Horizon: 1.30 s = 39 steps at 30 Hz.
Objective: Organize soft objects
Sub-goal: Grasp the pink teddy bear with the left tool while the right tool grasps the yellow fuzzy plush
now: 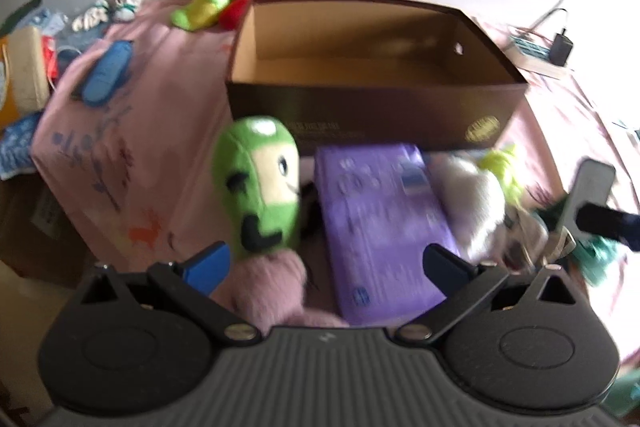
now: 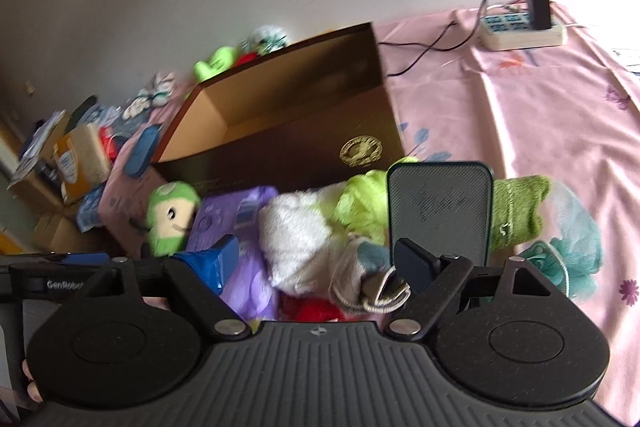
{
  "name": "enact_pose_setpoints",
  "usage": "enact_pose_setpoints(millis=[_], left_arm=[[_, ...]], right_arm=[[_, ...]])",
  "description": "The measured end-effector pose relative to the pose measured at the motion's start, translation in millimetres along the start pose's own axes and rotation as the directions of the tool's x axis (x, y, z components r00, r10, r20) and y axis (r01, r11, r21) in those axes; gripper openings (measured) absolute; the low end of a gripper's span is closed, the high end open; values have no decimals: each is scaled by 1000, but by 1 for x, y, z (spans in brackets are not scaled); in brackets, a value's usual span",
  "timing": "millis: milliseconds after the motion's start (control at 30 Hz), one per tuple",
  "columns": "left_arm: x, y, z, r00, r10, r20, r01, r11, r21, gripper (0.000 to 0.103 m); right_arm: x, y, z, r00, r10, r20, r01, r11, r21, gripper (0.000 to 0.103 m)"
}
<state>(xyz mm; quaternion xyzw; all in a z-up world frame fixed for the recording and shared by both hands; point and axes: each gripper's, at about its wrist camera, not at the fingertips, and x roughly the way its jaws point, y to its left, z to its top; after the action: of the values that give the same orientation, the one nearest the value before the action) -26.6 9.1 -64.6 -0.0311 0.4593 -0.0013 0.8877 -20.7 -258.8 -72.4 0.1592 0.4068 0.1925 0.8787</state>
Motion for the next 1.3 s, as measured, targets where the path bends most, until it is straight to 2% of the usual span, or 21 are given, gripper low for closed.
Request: enact_pose_setpoints(millis=[133,333,400,633,833,967,1067,1100,1300], left_arm=[[-7,7,-19,998,-64,-15,64,998,-4,102],[-10,8,-51,988,-132,-81,130,991,-20,102],[-5,9,-55,988,-118,-100,115,993,-30,102],[0,29,-55,995,-51,-87,44,996,-76,102],[15,33,-55,993,-71,-98,62,994,-89,102],[26,32,-55,991,-51,-122,42,996,-78,102],[30,33,-54,990,-31,-135,20,996,-84,99],[32,35,-54,990,-27,-141,14,996,-90,95],[38,39,-52,985,-40,-167,21,993,-112,88]], right_arm=[[5,2,-6,995,67,-71,-72,995,-73,69],[20,14,-22,978,108,-179,-143,969,-200,67],[27,18,-27,974,101,-201,-147,962,-231,67],[37,26,-35,966,101,-238,-167,947,-274,66],[42,34,-42,965,92,-246,-167,938,-304,64],[48,33,-45,963,80,-257,-159,939,-304,63],[52,34,-47,964,64,-259,-145,940,-307,59],[53,34,-48,964,62,-258,-143,941,-307,56],[59,32,-50,961,59,-270,-140,947,-289,40]])
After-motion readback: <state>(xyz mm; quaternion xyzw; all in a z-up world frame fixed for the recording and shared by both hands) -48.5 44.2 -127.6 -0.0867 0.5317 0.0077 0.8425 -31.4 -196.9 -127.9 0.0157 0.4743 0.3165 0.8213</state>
